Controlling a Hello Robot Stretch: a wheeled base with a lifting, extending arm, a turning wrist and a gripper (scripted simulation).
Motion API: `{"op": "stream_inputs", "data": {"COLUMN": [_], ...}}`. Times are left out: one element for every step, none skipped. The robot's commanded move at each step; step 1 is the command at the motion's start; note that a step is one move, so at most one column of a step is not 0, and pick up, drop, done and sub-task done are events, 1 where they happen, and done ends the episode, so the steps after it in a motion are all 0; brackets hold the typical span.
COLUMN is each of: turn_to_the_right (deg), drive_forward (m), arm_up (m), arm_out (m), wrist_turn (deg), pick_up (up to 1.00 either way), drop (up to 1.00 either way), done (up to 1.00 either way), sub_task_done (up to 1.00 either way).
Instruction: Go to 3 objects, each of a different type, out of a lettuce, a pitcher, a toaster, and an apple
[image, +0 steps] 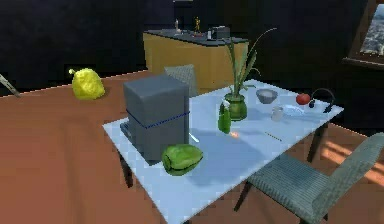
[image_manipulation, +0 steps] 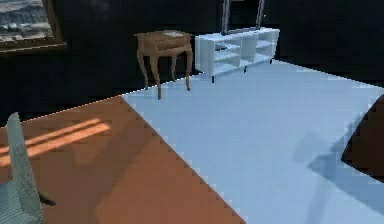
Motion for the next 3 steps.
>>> {"op": "stream_inputs", "data": {"turn_to_the_right": [0.0, -45.0, -36.0], "drive_forward": [0.0, 0.0, 0.0], "arm_up": [0.0, 0.0, 0.0], "arm_out": [0.0, 0.0, 0.0], "wrist_turn": [0.0, 0.0, 0.0], "pick_up": [0.0, 0.0, 0.0], "drop": [0.0, 0.0, 0.0], "done": [0.0, 0.0, 0.0], "sub_task_done": [1.0, 0.0, 0.0]}}
